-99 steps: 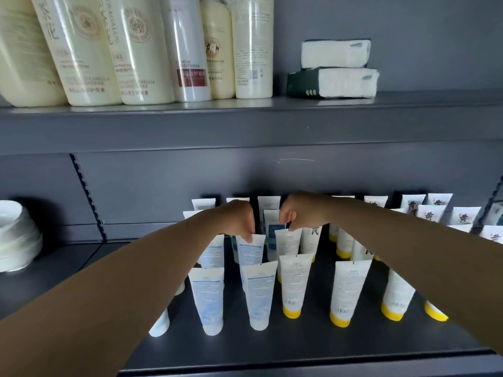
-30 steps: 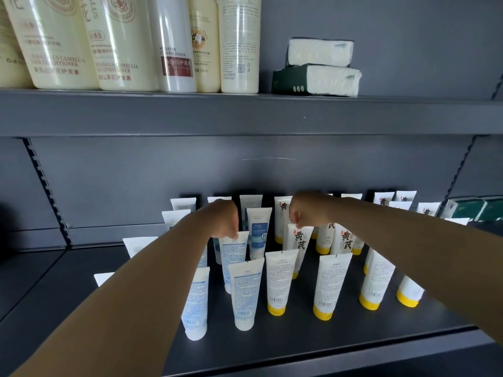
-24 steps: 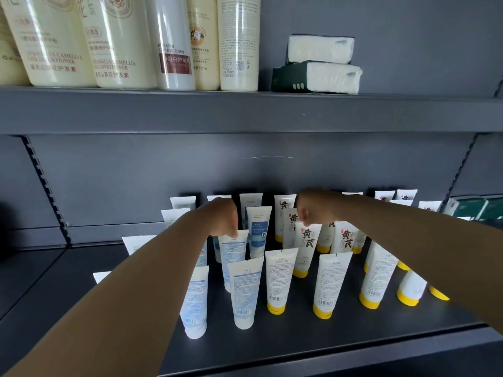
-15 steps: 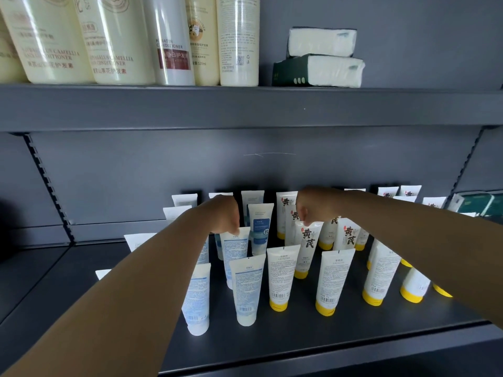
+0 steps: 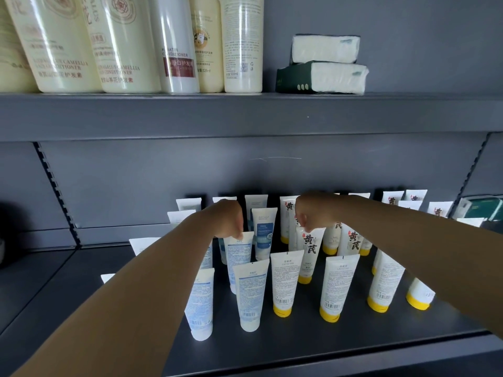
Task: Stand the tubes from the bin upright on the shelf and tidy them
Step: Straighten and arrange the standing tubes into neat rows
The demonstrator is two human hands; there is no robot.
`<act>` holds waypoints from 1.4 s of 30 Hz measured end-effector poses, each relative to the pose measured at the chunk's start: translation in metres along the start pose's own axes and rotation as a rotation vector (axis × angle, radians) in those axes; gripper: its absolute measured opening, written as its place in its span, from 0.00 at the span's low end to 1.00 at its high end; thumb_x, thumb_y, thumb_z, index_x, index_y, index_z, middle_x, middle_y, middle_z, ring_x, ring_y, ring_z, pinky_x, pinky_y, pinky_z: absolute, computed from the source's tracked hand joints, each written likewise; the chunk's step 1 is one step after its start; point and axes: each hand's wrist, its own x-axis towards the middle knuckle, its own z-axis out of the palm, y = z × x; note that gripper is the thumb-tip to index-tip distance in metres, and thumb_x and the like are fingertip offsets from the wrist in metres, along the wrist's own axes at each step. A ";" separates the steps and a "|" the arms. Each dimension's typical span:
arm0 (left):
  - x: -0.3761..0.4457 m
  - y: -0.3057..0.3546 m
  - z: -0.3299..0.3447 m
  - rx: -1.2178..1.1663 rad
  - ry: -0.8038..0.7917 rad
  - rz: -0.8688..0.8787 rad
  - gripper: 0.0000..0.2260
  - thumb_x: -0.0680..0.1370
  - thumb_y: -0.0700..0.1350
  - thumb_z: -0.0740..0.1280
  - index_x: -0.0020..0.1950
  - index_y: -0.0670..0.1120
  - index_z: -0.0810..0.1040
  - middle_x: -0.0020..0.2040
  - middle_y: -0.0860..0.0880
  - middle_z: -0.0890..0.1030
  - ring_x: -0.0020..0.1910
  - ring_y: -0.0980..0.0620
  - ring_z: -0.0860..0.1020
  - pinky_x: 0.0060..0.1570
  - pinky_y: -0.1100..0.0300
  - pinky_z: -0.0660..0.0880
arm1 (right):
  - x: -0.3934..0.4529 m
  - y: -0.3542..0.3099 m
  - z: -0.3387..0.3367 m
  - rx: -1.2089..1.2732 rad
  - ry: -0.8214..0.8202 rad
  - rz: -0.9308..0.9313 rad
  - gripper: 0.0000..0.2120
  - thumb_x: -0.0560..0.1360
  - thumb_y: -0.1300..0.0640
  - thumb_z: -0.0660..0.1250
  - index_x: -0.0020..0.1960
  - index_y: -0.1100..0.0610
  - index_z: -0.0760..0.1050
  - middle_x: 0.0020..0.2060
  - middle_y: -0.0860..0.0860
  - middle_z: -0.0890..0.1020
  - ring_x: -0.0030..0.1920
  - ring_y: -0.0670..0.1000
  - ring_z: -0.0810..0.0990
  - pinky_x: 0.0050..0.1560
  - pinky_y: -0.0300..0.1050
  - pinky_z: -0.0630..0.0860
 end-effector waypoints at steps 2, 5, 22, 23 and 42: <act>0.000 0.001 -0.001 0.001 0.006 0.001 0.12 0.73 0.44 0.72 0.53 0.40 0.81 0.50 0.44 0.83 0.50 0.46 0.81 0.54 0.54 0.77 | 0.000 -0.001 0.001 0.010 0.001 0.005 0.05 0.71 0.61 0.71 0.48 0.59 0.81 0.47 0.53 0.83 0.47 0.52 0.81 0.50 0.43 0.78; -0.002 0.002 0.000 -0.005 0.025 -0.007 0.11 0.73 0.44 0.71 0.53 0.40 0.81 0.50 0.44 0.84 0.50 0.46 0.81 0.53 0.54 0.78 | -0.001 -0.002 0.001 0.028 0.001 0.017 0.06 0.71 0.62 0.72 0.48 0.60 0.81 0.45 0.53 0.83 0.46 0.52 0.81 0.50 0.43 0.78; 0.006 0.014 -0.009 -0.084 -0.051 -0.120 0.08 0.74 0.43 0.70 0.37 0.41 0.78 0.36 0.46 0.82 0.26 0.57 0.73 0.31 0.67 0.69 | -0.007 -0.001 -0.005 -0.013 -0.022 0.005 0.09 0.71 0.61 0.71 0.34 0.57 0.75 0.32 0.48 0.77 0.37 0.49 0.76 0.45 0.44 0.77; 0.006 0.014 -0.011 -0.081 -0.064 -0.115 0.07 0.74 0.44 0.70 0.41 0.40 0.80 0.39 0.44 0.83 0.27 0.57 0.75 0.32 0.67 0.70 | -0.007 -0.001 -0.005 -0.011 -0.026 0.007 0.07 0.71 0.61 0.71 0.36 0.57 0.77 0.33 0.49 0.77 0.38 0.49 0.77 0.45 0.43 0.77; -0.003 0.002 -0.010 0.126 0.089 0.187 0.15 0.74 0.33 0.66 0.56 0.48 0.82 0.59 0.50 0.80 0.51 0.51 0.78 0.47 0.66 0.70 | -0.004 -0.004 -0.007 -0.024 -0.047 0.010 0.14 0.71 0.60 0.71 0.30 0.54 0.72 0.28 0.46 0.74 0.30 0.45 0.72 0.36 0.38 0.73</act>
